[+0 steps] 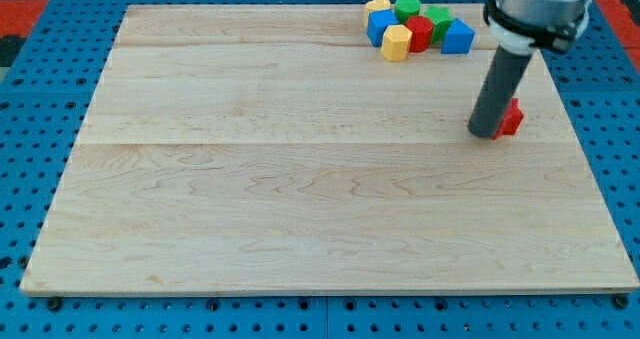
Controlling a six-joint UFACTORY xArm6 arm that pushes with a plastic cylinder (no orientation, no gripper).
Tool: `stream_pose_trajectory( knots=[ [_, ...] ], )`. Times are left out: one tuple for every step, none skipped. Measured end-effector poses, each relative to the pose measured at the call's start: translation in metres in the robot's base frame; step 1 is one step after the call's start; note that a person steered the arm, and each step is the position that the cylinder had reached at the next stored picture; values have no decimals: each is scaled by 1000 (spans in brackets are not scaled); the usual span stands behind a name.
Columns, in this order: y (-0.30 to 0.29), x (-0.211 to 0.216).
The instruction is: Move the red star into the yellow hexagon
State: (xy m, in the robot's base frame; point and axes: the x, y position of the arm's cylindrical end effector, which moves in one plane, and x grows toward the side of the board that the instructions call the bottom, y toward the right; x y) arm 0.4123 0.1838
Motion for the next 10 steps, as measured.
stream_pose_trajectory(
  knots=[
    [0,17],
    [15,27],
    [56,23],
    [67,8],
    [5,-26],
    [-27,-67],
    [-30,-32],
    [-37,-6],
    [-46,-25],
    [-45,-70]
  ],
)
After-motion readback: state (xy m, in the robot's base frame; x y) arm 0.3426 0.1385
